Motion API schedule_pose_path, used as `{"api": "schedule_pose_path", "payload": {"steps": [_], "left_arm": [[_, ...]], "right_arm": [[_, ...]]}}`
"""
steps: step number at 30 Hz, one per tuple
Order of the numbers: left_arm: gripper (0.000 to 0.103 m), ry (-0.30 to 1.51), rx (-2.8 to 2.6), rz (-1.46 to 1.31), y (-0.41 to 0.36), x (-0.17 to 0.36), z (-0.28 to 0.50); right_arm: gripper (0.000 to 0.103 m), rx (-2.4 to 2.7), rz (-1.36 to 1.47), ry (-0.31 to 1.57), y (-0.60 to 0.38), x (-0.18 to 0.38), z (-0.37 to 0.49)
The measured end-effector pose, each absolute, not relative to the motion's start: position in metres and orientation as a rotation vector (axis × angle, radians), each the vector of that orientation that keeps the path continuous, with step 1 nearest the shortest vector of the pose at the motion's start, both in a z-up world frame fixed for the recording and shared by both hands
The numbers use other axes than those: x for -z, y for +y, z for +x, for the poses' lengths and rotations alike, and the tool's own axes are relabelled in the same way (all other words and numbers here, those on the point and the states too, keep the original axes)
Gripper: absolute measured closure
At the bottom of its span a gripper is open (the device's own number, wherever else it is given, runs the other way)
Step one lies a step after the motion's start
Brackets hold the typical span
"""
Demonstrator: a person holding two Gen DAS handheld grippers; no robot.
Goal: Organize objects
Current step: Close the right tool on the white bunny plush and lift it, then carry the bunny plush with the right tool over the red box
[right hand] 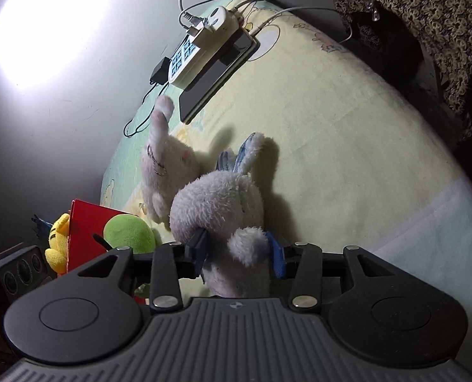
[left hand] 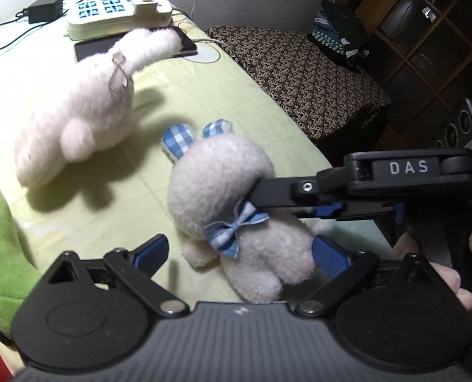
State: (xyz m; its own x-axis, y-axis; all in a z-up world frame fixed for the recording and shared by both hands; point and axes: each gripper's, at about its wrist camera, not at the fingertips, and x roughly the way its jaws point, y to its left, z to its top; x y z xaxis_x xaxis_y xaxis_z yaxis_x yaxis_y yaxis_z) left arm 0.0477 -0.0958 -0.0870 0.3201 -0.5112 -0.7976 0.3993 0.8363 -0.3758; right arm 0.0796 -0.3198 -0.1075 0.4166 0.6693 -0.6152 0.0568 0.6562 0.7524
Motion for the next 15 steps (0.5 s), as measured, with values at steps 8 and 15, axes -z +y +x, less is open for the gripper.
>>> {"api": "schedule_pose_path", "payload": {"steps": [8,15], "left_arm": [[0.007,1.129,0.608,-0.139,-0.104,0.093,0.05],[0.014,1.133,0.598,-0.135,-0.094,0.086,0.044]], "right_arm": [[0.06,-0.531,0.775,1.121,-0.3,0.109,0.078],[0.063,-0.563,0.752,1.13,-0.296,0.104,0.066]]}}
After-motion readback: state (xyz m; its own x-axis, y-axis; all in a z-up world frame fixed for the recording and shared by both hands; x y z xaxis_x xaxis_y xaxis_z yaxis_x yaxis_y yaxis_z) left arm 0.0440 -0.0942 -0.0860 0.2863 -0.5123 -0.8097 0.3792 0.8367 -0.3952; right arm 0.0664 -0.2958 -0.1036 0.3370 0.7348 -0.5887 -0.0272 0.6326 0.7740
